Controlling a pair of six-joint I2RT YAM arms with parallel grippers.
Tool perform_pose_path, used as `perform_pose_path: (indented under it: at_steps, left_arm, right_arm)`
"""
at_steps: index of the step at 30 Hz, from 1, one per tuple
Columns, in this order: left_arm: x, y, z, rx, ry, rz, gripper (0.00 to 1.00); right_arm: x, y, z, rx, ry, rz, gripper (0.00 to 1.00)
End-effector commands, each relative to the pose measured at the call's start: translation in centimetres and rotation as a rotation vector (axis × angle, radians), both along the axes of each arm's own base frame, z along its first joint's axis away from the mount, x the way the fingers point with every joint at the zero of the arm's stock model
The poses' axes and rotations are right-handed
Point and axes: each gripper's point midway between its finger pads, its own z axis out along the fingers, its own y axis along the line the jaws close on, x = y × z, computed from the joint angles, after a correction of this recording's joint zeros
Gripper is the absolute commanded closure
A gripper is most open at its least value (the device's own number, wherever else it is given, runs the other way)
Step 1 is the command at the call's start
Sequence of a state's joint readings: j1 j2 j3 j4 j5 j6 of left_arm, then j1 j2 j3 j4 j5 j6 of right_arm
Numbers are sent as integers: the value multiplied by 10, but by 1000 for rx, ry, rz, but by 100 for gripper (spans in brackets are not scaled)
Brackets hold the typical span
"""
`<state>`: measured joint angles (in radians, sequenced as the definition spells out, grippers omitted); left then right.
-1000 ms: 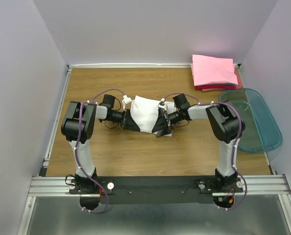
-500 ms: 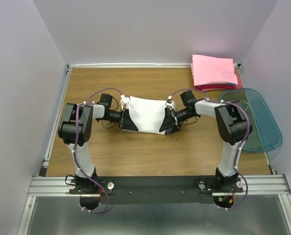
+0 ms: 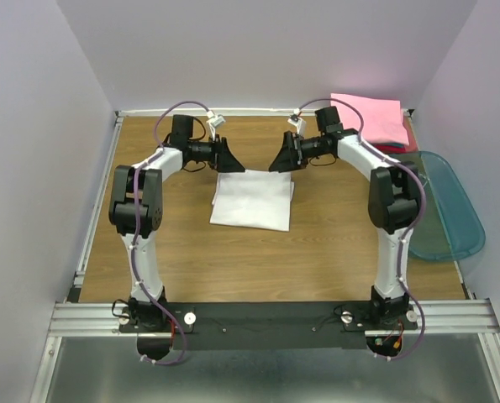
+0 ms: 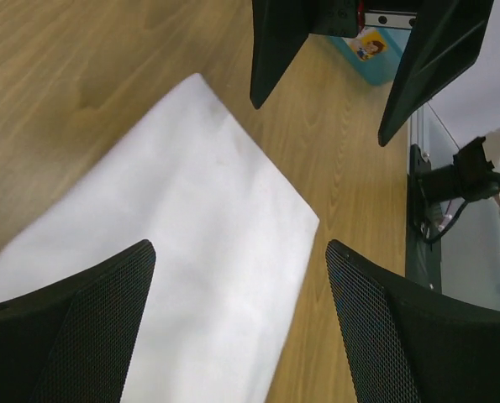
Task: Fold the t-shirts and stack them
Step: Fold the tshirt
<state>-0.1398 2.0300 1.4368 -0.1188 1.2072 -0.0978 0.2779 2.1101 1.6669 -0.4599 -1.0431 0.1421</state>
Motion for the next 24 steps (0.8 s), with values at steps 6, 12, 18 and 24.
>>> perform_pose_path:
  at_steps: [6, 12, 18, 24]
  left_arm:
    - [55, 39, -93, 48, 199, 201, 12]
    - [70, 54, -96, 67, 177, 241, 12]
    - [77, 59, 6, 111, -144, 265, 5]
    - [43, 40, 64, 369, -590, 175, 5]
  right_arm:
    - [48, -18, -94, -102, 139, -109, 0]
    - [72, -25, -108, -131, 101, -145, 0]
    - [94, -23, -50, -93, -21, -169, 0]
    - [77, -37, 8, -128, -60, -285, 0]
